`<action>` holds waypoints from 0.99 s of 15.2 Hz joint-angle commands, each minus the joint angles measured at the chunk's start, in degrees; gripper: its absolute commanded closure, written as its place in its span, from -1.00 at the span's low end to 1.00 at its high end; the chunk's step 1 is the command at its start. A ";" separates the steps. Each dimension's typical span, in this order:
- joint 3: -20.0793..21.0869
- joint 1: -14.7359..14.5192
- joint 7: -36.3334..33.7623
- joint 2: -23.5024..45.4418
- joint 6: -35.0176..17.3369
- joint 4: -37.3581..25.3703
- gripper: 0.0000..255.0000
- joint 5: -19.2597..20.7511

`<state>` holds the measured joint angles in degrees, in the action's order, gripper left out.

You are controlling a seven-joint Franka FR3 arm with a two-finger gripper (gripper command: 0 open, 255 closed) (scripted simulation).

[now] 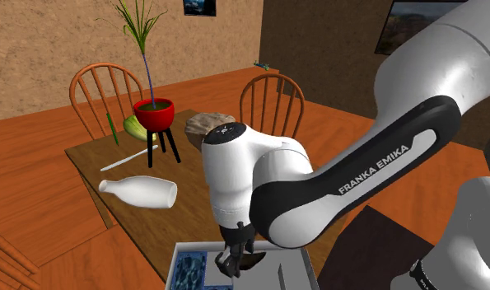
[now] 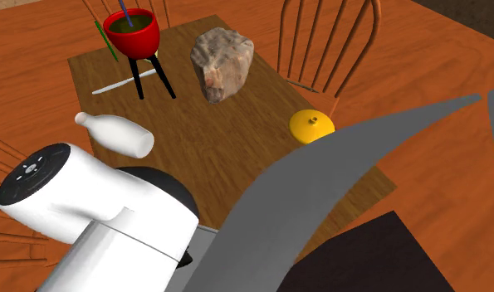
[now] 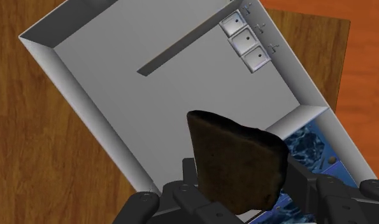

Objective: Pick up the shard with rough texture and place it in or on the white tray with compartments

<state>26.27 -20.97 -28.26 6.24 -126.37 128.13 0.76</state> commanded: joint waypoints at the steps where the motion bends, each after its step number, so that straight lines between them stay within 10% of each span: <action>1: -0.15 0.00 -0.21 0.91 -1.62 0.79 1.00 0.53; 15: -0.83 -0.55 -2.02 5.52 -7.00 2.04 1.00 3.28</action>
<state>25.56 -21.58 -30.29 11.34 -133.28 129.99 3.98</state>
